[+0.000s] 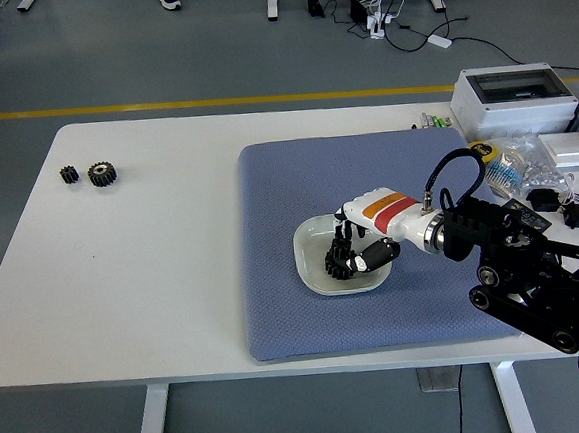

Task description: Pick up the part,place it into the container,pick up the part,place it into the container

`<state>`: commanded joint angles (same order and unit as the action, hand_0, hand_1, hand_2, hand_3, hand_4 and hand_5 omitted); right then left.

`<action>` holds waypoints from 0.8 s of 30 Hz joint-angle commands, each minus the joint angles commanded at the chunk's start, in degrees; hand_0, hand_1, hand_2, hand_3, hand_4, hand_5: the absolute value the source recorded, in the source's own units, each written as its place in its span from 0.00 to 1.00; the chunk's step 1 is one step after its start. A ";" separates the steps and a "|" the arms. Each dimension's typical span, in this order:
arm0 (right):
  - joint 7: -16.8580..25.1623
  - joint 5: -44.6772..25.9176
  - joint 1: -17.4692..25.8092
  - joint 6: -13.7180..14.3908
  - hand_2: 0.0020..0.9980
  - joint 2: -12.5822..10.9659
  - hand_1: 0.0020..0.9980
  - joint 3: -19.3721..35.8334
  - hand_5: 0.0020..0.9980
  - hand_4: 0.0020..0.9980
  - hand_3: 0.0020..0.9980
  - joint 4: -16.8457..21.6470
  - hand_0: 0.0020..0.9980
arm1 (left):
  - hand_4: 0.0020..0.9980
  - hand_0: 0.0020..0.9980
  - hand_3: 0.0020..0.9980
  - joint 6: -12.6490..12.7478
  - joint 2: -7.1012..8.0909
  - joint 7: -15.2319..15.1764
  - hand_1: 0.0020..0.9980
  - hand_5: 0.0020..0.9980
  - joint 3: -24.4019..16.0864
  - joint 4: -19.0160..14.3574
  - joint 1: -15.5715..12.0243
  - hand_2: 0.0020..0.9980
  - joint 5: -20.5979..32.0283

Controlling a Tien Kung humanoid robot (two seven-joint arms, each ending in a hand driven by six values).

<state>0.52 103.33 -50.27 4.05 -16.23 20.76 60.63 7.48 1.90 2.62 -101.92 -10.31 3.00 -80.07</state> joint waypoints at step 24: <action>0.41 1.98 -0.47 -1.21 0.61 -3.11 0.48 3.98 0.35 0.88 0.56 3.24 0.30 | 0.71 0.71 0.59 0.00 0.12 -0.09 0.69 0.66 0.21 0.00 0.31 0.73 0.31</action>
<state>0.93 105.31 -50.74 2.84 -19.34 24.74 63.87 7.47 2.02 2.53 -101.72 -10.31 3.31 -79.76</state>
